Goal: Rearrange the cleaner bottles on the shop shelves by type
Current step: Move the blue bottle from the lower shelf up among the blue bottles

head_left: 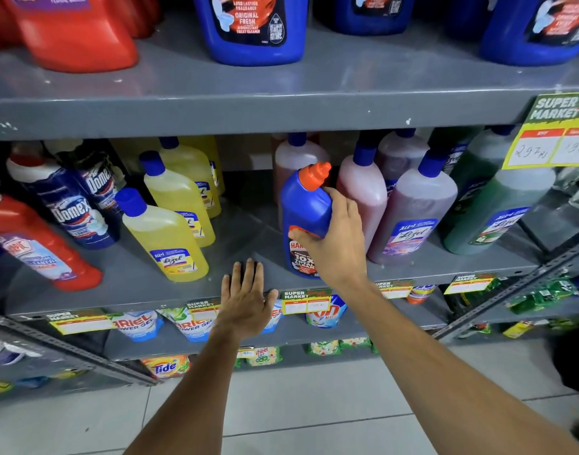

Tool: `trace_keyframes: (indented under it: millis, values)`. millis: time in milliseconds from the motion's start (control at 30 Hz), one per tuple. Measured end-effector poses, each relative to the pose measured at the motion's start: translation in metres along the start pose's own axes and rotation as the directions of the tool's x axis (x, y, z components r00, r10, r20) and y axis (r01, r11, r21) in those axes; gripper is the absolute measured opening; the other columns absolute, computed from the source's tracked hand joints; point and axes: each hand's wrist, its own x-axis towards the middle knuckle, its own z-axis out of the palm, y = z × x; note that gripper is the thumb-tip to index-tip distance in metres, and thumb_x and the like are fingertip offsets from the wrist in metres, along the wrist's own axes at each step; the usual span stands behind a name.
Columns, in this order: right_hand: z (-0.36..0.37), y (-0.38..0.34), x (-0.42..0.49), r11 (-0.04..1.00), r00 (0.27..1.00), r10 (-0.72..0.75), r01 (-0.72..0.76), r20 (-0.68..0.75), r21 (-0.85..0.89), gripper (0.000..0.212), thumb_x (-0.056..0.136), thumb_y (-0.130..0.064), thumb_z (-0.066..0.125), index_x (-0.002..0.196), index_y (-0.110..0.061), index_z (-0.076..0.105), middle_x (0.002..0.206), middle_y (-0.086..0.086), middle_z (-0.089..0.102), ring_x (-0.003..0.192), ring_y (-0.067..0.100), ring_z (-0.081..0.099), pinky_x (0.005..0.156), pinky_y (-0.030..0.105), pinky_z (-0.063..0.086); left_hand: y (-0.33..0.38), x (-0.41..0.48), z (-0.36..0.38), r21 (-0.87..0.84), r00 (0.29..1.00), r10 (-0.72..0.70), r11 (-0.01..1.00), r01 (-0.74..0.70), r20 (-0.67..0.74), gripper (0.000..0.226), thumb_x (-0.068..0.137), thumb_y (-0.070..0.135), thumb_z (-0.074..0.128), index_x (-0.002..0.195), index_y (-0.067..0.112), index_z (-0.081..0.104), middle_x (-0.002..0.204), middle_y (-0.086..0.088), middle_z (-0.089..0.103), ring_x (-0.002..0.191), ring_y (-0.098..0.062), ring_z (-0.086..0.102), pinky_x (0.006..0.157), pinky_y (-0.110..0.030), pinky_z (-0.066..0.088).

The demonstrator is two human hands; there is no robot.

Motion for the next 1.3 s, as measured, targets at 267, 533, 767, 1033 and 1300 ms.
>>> trace_keyframes:
  millis: [267, 533, 767, 1033, 1300]
  values:
    - [-0.019, 0.023, -0.014, 0.975, 0.997, 0.071, -0.074, 0.022, 0.212, 0.072, 0.067, -0.018, 0.091, 0.127, -0.032, 0.052, 0.114, -0.013, 0.064, 0.105, 0.01, 0.062, 0.095, 0.034, 0.056, -0.001, 0.001, 0.003, 0.02, 0.999, -0.003, 1.0, 0.003, -0.033, 0.072, 0.1, 0.055, 0.02, 0.158, 0.017, 0.001, 0.167, -0.005, -0.005, 0.153, -0.029, -0.01, 0.122, -0.048, -0.004]
    - [-0.064, 0.005, -0.041, 0.939, 0.992, -0.012, 0.054, -0.124, 0.339, 0.074, 0.066, -0.025, 0.09, 0.129, -0.037, 0.052, 0.122, -0.012, 0.064, 0.112, 0.011, 0.063, 0.098, 0.038, 0.054, 0.024, -0.036, -0.022, -0.052, 0.924, -0.085, 0.996, 0.07, -0.372, 0.069, 0.101, 0.046, 0.023, 0.157, 0.01, 0.007, 0.167, -0.012, 0.003, 0.154, -0.03, -0.002, 0.124, -0.051, 0.007]
    - [-0.119, -0.078, -0.049, 0.805, 0.955, -0.123, 0.255, -0.27, 0.536, 0.078, 0.071, -0.021, 0.09, 0.14, -0.018, 0.054, 0.136, -0.003, 0.062, 0.125, 0.018, 0.062, 0.106, 0.045, 0.05, 0.054, -0.062, -0.129, 0.069, 0.702, 0.025, 0.997, 0.034, -0.712, 0.072, 0.102, 0.051, 0.022, 0.157, 0.012, -0.001, 0.167, -0.013, 0.001, 0.154, -0.031, -0.002, 0.125, -0.045, 0.003]
    - [-0.214, -0.19, -0.01, 0.665, 0.839, -0.278, 0.519, -0.467, 0.537, 0.07, 0.08, -0.023, 0.086, 0.14, -0.011, 0.053, 0.138, 0.003, 0.063, 0.127, 0.018, 0.061, 0.108, 0.041, 0.047, 0.084, -0.082, -0.259, 0.192, 0.547, 0.146, 0.981, 0.028, -0.825, 0.068, 0.102, 0.045, 0.029, 0.157, 0.011, 0.008, 0.167, -0.011, 0.0, 0.154, -0.029, -0.002, 0.124, -0.047, 0.006]
    - [-0.257, -0.202, 0.056, 0.743, 0.846, -0.292, 0.494, -0.446, 0.452, 0.073, 0.083, -0.037, 0.081, 0.145, -0.018, 0.048, 0.139, -0.008, 0.058, 0.124, 0.003, 0.057, 0.105, 0.023, 0.047, 0.118, -0.057, -0.299, 0.25, 0.806, 0.201, 0.966, -0.069, -0.557, 0.069, 0.1, 0.051, 0.021, 0.157, 0.013, 0.012, 0.167, -0.008, 0.008, 0.154, -0.027, 0.003, 0.123, -0.045, 0.003]
